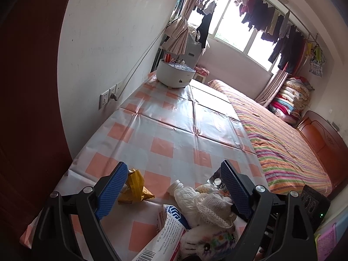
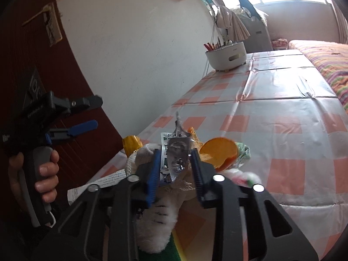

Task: Collect trash
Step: 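Grasp the silver blister pack with the right tool, then grasp the white knit hat with the left tool while the right tool holds the blister pack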

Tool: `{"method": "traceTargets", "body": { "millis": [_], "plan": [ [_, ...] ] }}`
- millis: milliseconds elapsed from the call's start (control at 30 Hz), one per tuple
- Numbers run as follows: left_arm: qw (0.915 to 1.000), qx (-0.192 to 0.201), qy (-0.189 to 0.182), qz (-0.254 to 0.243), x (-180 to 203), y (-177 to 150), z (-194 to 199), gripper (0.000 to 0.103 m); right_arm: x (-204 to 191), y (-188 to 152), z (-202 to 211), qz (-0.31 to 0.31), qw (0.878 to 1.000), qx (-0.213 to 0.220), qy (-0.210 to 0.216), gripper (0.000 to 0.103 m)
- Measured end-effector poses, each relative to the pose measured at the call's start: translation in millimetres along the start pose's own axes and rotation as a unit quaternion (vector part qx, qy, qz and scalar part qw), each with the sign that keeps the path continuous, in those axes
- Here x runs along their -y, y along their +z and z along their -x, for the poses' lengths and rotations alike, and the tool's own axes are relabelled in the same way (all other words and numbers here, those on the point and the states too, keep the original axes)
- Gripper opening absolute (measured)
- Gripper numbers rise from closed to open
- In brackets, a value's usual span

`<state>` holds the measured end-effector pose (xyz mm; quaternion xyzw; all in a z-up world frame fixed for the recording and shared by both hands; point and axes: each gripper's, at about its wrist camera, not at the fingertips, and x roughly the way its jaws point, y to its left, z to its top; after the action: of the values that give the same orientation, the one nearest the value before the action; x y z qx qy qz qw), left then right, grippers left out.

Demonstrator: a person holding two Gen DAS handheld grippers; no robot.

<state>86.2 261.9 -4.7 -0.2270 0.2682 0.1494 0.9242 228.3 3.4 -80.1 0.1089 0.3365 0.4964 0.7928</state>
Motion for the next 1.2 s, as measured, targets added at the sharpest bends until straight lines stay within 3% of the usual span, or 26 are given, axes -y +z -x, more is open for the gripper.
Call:
{"method": "traceTargets", "body": {
  "millis": [267, 400, 633, 933, 1000, 1067, 1200],
  "plan": [
    [0.9997, -0.017, 0.001, -0.017, 9.3, -4.5, -6.8, 0.085, 26.5, 11.0, 31.2, -0.075, 0.995, 0.06, 0.034, 0.025],
    [0.9983, -0.037, -0.007, -0.044, 20.6, -9.9, -13.6, 0.085, 33.5, 15.4, 45.2, -0.079, 0.993, 0.08, 0.029, 0.025],
    [0.9849, -0.103, -0.005, -0.139, 55.0, -34.3, -37.6, 0.085, 39.9, 15.3, 56.9, -0.086, 0.992, 0.09, 0.023, 0.025],
    [0.9737, -0.118, -0.002, -0.195, 79.5, -53.2, -60.5, 0.084, 38.8, 15.0, 63.1, -0.083, 0.992, 0.096, 0.024, 0.025],
    [0.9708, -0.112, -0.002, -0.212, 86.7, -57.6, -63.2, 0.074, 39.7, 14.9, 65.9, -0.082, 0.992, 0.098, 0.02, 0.025],
    [0.968, -0.127, -0.017, -0.216, 90.7, -60.9, -69.4, 0.047, 41.8, 14.2, 69.8, -0.084, 0.991, 0.102, 0.018, 0.025],
    [0.9695, -0.109, -0.009, -0.219, 94.8, -62.3, -67.8, 0.044, 46.0, 14.2, 79.5, -0.083, 0.99, 0.111, 0.007, 0.025]
  ]
}}
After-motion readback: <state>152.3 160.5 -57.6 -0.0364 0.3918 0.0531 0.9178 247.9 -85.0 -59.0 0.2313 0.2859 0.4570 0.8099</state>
